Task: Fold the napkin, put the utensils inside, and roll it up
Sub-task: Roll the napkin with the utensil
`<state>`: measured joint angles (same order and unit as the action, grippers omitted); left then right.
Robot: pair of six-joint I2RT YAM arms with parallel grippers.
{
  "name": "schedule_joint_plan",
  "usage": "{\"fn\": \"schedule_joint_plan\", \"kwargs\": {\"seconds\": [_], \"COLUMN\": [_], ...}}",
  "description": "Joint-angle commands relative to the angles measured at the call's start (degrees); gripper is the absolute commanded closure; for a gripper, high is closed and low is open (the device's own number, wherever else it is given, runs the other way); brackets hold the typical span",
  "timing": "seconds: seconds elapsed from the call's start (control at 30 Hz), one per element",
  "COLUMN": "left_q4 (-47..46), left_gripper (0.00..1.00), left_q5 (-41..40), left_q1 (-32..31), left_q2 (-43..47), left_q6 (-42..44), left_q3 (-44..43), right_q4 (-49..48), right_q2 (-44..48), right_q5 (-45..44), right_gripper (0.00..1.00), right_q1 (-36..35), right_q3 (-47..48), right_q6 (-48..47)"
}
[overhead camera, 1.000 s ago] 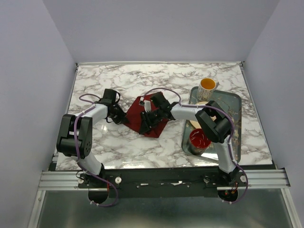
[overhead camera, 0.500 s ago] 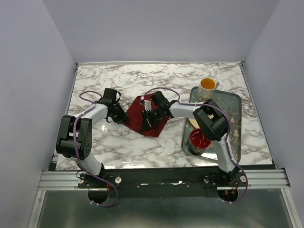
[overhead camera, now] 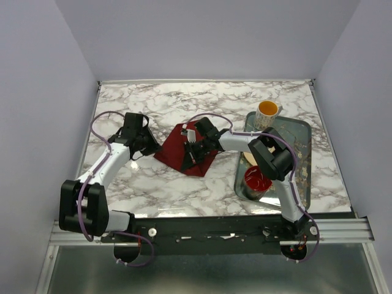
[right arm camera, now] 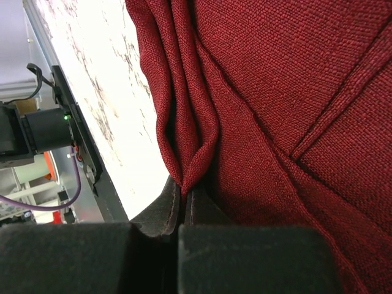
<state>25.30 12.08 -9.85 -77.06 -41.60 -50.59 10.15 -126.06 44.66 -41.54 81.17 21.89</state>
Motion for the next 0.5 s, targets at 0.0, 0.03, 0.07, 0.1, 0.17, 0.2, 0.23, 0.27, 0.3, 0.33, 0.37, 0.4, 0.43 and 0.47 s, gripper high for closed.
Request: {"fn": "schedule_joint_plan", "kwargs": {"seconds": [0.0,0.03,0.07,0.1,0.17,0.2,0.23,0.27,0.3,0.33,0.37,0.4,0.43,0.47], "left_q4": [-0.25,-0.95,-1.48,-2.18,-3.59,-4.29,-5.25,-5.61,-5.96,-6.49,-6.58,-6.67,-6.58,-6.58], "left_gripper": [0.92,0.94,0.96,0.97,0.99,0.99,1.0,1.0,1.0,1.0,1.0,1.0,1.0,1.0], "left_q5": [4.27,4.27,4.27,4.36,4.88,4.97,4.97,5.06,5.15,5.06,4.71,4.54,4.27,4.01], "left_q1": [-2.98,-3.77,-4.99,-5.44,-6.32,-6.5,-6.68,-6.76,-6.76,-6.85,-6.85,-6.94,-6.94,-6.94], "left_q2": [-0.28,-0.37,-0.72,-0.99,-2.3,-2.74,-3.27,-3.8,-5.02,-5.47,-6.34,-6.61,-7.05,-7.66], "left_q6": [-2.51,-2.86,-3.22,-3.74,-4.71,-4.89,-5.15,-5.15,-5.15,-5.07,-4.89,-4.72,-4.54,-4.36], "left_q3": [3.65,4.0,4.18,4.7,5.06,5.58,5.76,5.76,5.68,5.41,5.24,4.89,4.71,4.62], "right_q4": [2.77,2.77,2.77,2.77,2.77,2.68,2.77,2.77,2.68,2.68,2.77,2.77,2.77,2.77], "right_q2": [-3.67,-3.75,-3.75,-3.84,-3.84,-3.84,-3.76,-3.67,-3.67,-3.58,-3.49,-3.49,-3.4,-3.32], "right_q5": [-4.32,-4.24,-4.23,-4.15,-4.06,-3.97,-3.8,-3.8,-3.8,-3.88,-3.88,-3.97,-3.88,-3.88], "right_gripper": [1.0,0.99,1.0,0.99,0.99,0.99,0.99,0.99,0.99,0.99,0.99,0.99,0.99,0.99], "right_q1": [0.32,0.32,0.32,0.41,0.41,0.41,0.41,0.32,0.41,0.32,0.41,0.41,0.41,0.41], "right_q3": [-0.31,-0.31,-0.31,-0.31,-0.39,-0.39,-0.48,-0.57,-0.48,-0.48,-0.48,-0.48,-0.48,-0.48], "right_q6": [-1.15,-1.06,-1.06,-1.15,-1.23,-1.32,-1.32,-1.41,-1.5,-1.5,-1.5,-1.59,-1.59,-1.59]}}
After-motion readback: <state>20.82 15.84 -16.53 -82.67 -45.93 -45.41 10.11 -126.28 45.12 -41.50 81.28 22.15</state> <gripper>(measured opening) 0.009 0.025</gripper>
